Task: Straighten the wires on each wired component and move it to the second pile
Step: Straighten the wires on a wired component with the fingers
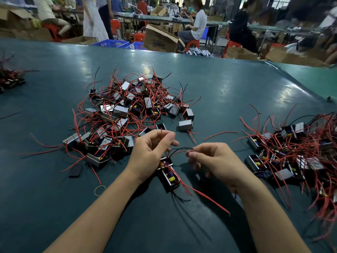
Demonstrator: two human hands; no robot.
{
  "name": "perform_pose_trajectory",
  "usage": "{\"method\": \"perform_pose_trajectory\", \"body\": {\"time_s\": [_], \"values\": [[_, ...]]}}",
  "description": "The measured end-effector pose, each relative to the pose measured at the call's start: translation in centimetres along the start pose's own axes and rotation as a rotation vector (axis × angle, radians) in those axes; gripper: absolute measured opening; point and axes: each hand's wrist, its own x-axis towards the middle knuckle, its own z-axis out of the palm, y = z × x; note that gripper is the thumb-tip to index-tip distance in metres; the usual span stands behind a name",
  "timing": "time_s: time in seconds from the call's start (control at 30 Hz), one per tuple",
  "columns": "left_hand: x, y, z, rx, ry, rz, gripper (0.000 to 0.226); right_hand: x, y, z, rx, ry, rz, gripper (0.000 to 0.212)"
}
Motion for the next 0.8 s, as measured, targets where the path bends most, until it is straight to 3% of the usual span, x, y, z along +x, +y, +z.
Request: {"method": "perform_pose_trajectory", "body": {"time_s": [0.2,0.47,0.57,0.7,0.8], "values": [[0.1,0.1,-1.2,0.101,-0.005,0.013,0.021,0.5,0.2,-0.4,0.175,0.191,0.030,0.019],[-0.3,0.2,-0.1,0.035,-0.052,0.006,0.018,0.6,0.2,0.3,0.189,0.146,-0.043,0.013],[0.0,0.4,-0.2,-0.089,-0.005,-0.029,0.019,0.5,-0.1,0.0,0.245,0.064,-0.056,0.007],[0.2,0.8,-0.6,-0.254,0.017,-0.137,0.021,0.3,-0.3,-0.6,0.360,-0.046,-0.023,0.016],[0.1,0.9,-0.6,-0.205,-0.077,-0.187,0.023,0.4,-0.4,-0.5,0.402,0.020,-0.036,0.015]]}}
